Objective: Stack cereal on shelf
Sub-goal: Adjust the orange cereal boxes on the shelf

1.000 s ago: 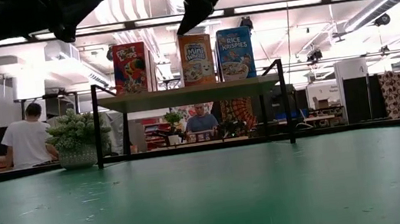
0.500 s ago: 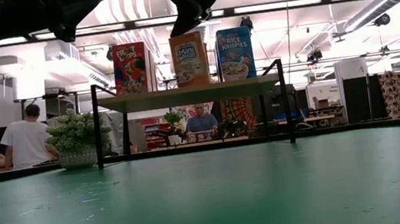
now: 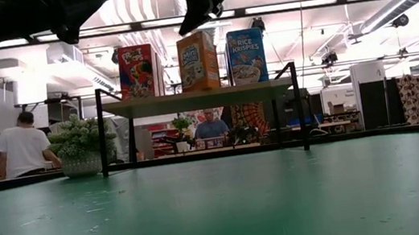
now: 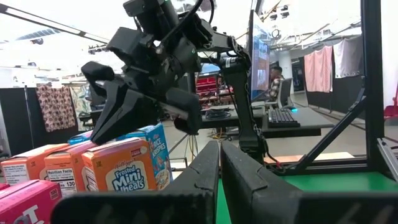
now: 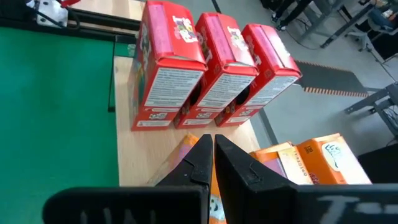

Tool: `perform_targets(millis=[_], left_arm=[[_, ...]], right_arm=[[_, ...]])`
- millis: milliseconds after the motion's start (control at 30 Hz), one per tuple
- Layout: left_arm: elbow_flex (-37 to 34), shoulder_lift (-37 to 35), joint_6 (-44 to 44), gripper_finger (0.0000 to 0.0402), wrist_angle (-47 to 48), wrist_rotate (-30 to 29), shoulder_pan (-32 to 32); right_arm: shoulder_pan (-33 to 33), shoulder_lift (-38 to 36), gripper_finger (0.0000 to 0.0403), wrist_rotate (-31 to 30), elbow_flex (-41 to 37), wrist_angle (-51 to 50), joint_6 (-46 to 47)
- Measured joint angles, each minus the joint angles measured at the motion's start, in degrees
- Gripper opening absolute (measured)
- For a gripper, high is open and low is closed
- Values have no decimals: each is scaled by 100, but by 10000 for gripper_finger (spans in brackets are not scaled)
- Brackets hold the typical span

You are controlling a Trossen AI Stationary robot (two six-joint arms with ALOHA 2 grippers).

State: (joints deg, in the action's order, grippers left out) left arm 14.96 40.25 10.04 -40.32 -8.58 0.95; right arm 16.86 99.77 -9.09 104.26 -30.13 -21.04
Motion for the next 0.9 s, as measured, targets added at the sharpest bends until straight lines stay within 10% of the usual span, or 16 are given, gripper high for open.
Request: perform_targets(millis=[400, 900], left_arm=[[0, 3, -63, 0, 13, 0, -2], [0, 15, -65, 0, 4, 0, -2]], right_arm=[[-346, -259, 9, 1252, -1, -1152, -103], [-258, -152, 9, 549, -12, -1385, -208]])
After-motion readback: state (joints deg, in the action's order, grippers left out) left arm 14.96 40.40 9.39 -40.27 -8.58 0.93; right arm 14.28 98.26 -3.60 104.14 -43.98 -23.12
